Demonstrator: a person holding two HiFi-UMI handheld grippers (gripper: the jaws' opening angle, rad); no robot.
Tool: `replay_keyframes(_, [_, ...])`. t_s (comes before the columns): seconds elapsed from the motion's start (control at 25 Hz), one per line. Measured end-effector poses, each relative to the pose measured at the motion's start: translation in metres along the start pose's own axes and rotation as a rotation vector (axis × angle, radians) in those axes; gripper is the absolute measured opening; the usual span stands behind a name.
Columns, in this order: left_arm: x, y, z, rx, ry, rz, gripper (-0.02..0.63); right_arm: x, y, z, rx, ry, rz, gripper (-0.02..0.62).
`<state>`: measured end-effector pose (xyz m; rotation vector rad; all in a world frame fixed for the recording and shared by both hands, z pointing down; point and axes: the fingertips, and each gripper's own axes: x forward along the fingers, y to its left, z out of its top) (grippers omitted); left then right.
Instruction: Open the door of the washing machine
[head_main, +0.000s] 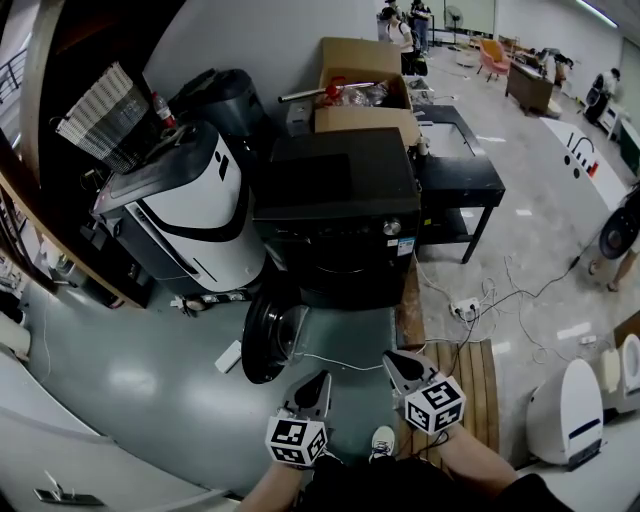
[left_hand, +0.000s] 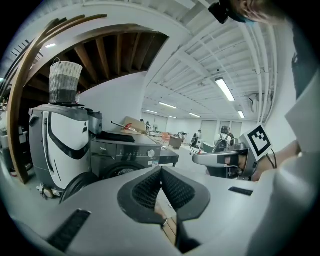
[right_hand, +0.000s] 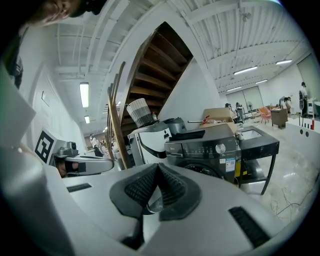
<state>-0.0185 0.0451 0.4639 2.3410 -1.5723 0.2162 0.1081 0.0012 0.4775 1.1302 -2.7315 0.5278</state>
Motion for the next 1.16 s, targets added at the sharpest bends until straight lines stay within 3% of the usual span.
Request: replay_keyframes(1.16, [-0.012, -0.017, 0.014, -0.022, -0.059, 0.037, 0.020, -0.017, 0.010, 0.013, -0.053, -0.008, 0.050, 0.017])
